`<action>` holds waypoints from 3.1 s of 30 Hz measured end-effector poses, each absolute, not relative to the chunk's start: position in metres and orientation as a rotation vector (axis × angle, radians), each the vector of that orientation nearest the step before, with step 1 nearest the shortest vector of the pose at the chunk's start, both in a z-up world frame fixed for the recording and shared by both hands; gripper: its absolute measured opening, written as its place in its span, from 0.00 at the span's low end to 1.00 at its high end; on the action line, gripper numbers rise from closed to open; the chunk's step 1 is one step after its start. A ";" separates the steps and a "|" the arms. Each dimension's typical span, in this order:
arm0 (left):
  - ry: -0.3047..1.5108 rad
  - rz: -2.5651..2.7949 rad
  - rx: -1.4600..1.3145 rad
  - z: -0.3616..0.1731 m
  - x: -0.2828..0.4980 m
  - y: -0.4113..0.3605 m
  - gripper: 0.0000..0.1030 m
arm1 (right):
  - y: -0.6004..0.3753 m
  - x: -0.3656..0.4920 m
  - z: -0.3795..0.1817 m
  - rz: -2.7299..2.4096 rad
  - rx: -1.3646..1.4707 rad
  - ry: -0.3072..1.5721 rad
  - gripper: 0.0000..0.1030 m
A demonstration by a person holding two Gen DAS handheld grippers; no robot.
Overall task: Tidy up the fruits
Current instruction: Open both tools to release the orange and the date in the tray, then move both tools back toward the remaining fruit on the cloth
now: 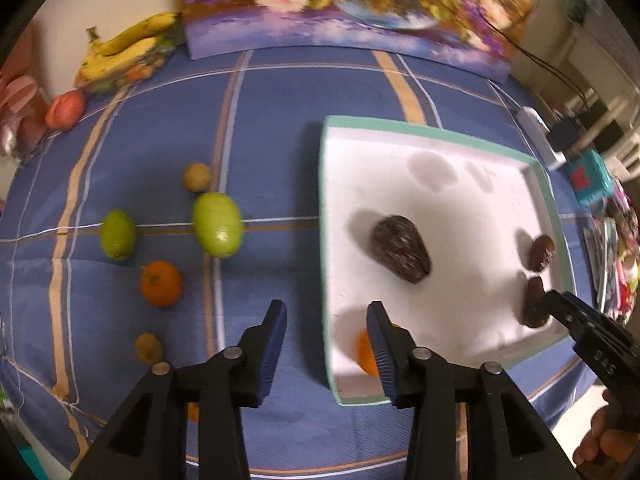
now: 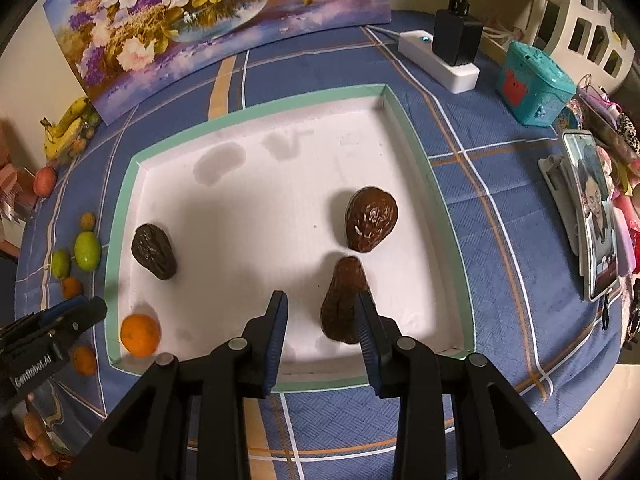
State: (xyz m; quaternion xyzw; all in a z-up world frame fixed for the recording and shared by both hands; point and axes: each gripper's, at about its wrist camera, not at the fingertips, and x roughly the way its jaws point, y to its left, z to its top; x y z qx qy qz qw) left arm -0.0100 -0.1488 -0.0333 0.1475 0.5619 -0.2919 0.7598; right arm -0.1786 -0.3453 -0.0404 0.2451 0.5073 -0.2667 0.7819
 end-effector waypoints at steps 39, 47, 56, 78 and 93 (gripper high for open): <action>1.109 -0.419 0.410 -0.024 0.020 -0.110 1.00 | -0.327 -0.160 -0.038 -0.573 0.399 1.062 0.90; 1.057 -0.440 0.439 -0.008 0.023 -0.095 1.00 | -0.318 -0.153 -0.034 -0.554 0.398 1.055 0.90; 0.999 -0.381 0.435 0.010 0.037 -0.056 1.00 | -0.298 -0.134 -0.025 -0.496 0.412 1.016 0.90; 1.044 -0.275 0.213 0.020 0.077 0.027 1.00 | -0.183 -0.064 0.004 -0.212 0.347 0.898 0.90; 1.261 -0.265 0.193 -0.041 0.093 0.029 1.00 | -0.119 -0.037 -0.053 -0.054 0.225 1.162 0.78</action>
